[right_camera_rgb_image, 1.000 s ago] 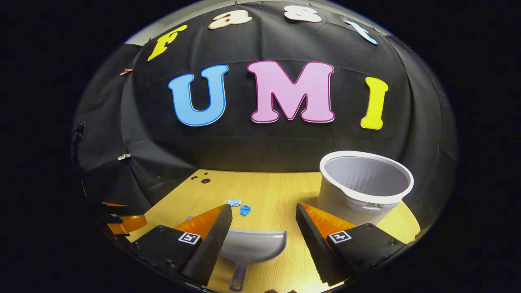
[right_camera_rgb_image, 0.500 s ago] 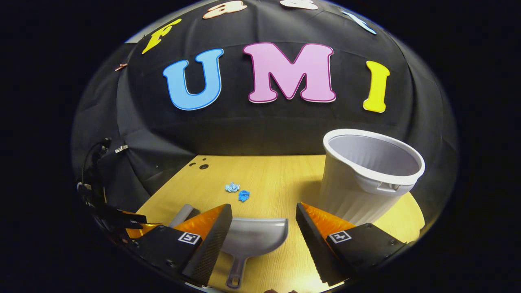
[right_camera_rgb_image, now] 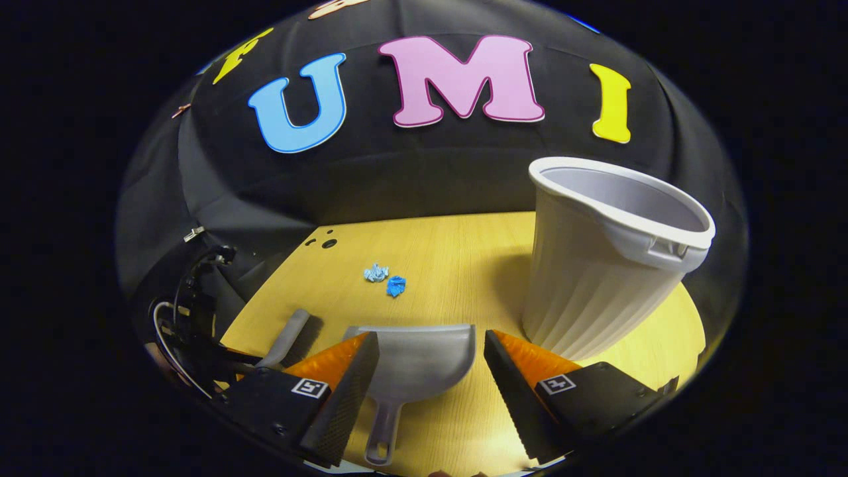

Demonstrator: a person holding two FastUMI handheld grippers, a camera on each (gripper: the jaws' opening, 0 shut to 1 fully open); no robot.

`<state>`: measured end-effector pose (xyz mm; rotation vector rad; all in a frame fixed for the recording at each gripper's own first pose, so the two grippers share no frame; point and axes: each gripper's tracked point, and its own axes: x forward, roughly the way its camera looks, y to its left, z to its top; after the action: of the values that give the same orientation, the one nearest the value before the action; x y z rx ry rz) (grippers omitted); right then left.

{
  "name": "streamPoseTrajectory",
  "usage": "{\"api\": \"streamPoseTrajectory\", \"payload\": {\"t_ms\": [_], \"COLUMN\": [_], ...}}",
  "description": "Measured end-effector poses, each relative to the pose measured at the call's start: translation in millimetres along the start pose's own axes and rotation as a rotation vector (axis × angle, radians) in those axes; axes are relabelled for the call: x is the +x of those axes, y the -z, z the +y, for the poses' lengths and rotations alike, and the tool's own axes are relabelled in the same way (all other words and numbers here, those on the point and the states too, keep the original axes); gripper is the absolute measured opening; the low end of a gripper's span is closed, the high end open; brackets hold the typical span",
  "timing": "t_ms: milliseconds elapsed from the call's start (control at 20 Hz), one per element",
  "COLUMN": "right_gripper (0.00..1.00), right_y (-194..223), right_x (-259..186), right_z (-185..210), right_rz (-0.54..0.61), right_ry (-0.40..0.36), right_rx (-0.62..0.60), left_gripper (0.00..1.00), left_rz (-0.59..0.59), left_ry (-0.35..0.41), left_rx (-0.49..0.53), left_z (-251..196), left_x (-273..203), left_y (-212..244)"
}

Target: Pick up the small broom and dustpan from the desktop, sweep the trash into the dustpan with the broom, and then empty the trash into the garbage bin.

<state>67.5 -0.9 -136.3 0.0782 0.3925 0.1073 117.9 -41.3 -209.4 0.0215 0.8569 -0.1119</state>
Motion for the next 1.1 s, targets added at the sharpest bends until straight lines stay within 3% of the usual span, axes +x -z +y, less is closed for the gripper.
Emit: {"api": "streamPoseTrajectory", "payload": {"t_ms": [50, 250, 450, 650, 700, 850, 950, 1100], "right_gripper": [0.99, 0.99, 0.99, 0.99, 0.99, 0.99, 0.99, 0.99], "right_y": [4.5, 21.5, 40.9, 59.1, 63.8, 74.1, 78.2, 87.7], "right_x": [1.2, 5.1, 6.8, 4.5, 3.7, 1.4, -3.2, -9.3], "right_z": [0.6, 8.8, 15.5, 14.6, 13.7, 9.8, 7.5, 11.2], "right_rz": [0.012, 0.076, 0.141, 0.197, 0.212, 0.243, 0.267, 0.338], "right_ry": [-0.002, -0.025, -0.054, -0.047, -0.040, -0.008, 0.018, 0.042], "right_rx": [0.003, 0.014, 0.001, 0.020, 0.026, 0.036, 0.047, 0.089], "left_gripper": [0.96, 0.96, 0.92, 0.71, 0.58, 0.34, 0.28, 0.26], "left_rz": [0.035, 0.125, 0.225, 0.241, 0.253, 0.257, 0.235, 0.198], "left_ry": [-0.001, -0.032, -0.021, -0.038, -0.036, -0.032, -0.017, -0.003], "left_rx": [0.010, 0.044, 0.006, 0.031, 0.040, 0.051, 0.077, 0.130], "left_z": [-0.8, 8.7, 5.8, 10.0, 9.9, 8.9, 8.3, 8.5], "left_x": [5.1, 19.0, 26.4, 30.2, 28.7, 29.4, 30.0, 29.1], "left_y": [0.6, -1.3, 10.1, 4.4, 5.5, 2.8, 2.4, 3.9]}}
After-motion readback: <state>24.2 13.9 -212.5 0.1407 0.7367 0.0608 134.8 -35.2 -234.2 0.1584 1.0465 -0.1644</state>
